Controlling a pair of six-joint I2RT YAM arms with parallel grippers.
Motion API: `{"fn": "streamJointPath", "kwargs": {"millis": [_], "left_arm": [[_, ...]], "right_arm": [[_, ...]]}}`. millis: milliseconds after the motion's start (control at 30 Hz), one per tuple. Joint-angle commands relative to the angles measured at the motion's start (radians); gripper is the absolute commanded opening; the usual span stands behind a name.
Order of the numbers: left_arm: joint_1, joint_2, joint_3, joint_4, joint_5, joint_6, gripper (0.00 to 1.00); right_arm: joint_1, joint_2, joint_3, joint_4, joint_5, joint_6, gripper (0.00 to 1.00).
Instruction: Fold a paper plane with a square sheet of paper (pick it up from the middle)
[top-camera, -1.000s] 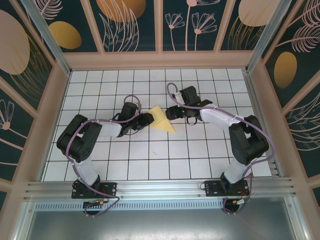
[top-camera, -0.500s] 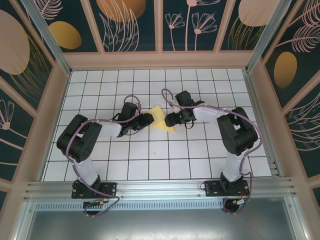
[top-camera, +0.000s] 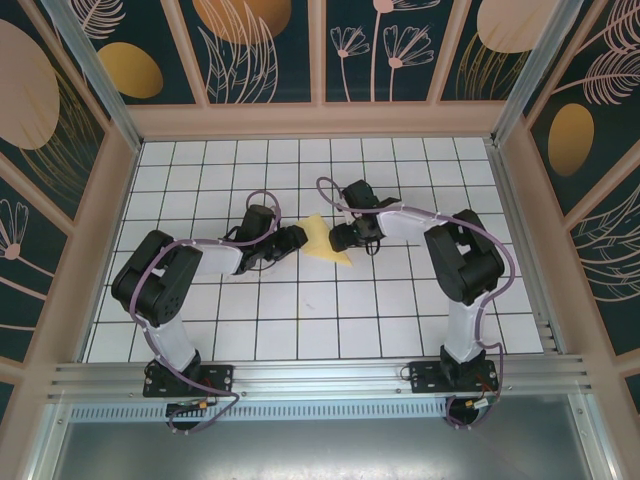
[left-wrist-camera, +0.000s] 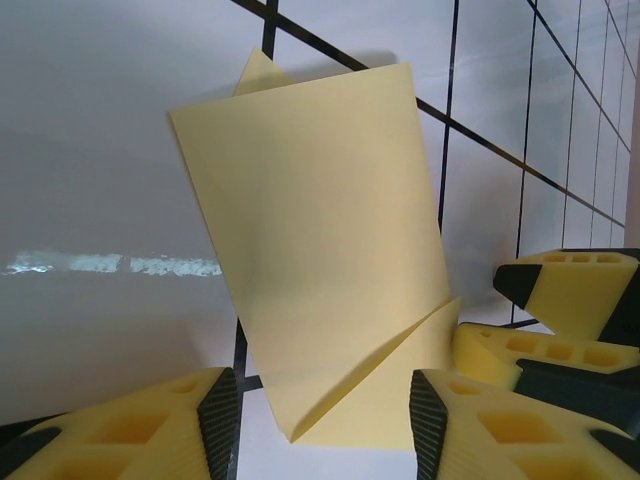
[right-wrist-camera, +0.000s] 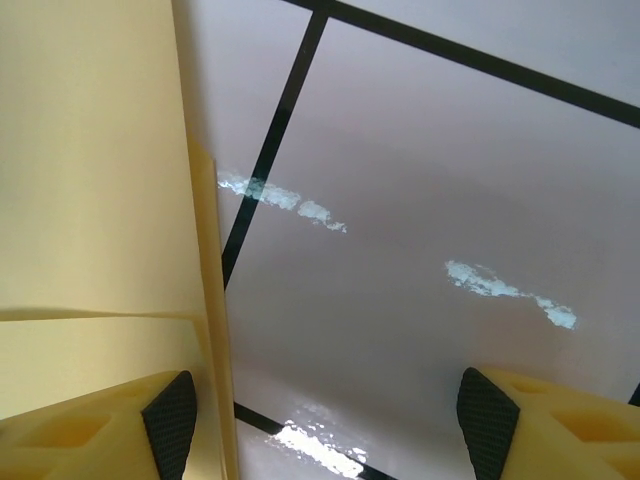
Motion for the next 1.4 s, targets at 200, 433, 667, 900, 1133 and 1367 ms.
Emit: {"fn": "streamJointPath", "kwargs": {"millis": [200,433,667,900,1133,1367], "left_arm": [[-0.012,-0.005,0.001,-0.019,0.021,0.003,0.55],[-0.018,-0.002,0.002,-0.024,0.012,0.004,0.55],[-0.017,-0.001,0.002,-0.025,0.004,0.006,0.55],[-0.018,-0.009,0.0,-0.038,-0.018,0.017,0.55],[-0.019,-0.009,0.0,-0.041,-0.025,0.017,0.55],[-0.019,-0.012,0.0,-0.044,-0.026,0.017,0.55]], "right_arm": [[-0.012,0.047,0.018,-0.039,-0.006,0.077,0.7],[-0.013,0.051,0.023,-0.044,-0.03,0.108,0.61],[-0.014,-0.096,0.004,0.068,-0.148,0.155,0.58],[-0.111,-0.167,-0.104,0.168,-0.467,0.077,0.58],[-0.11,-0.104,-0.106,0.141,-0.542,0.019,0.52],[-0.105,-0.036,-0.071,0.124,-0.544,-0.006,0.45]]}}
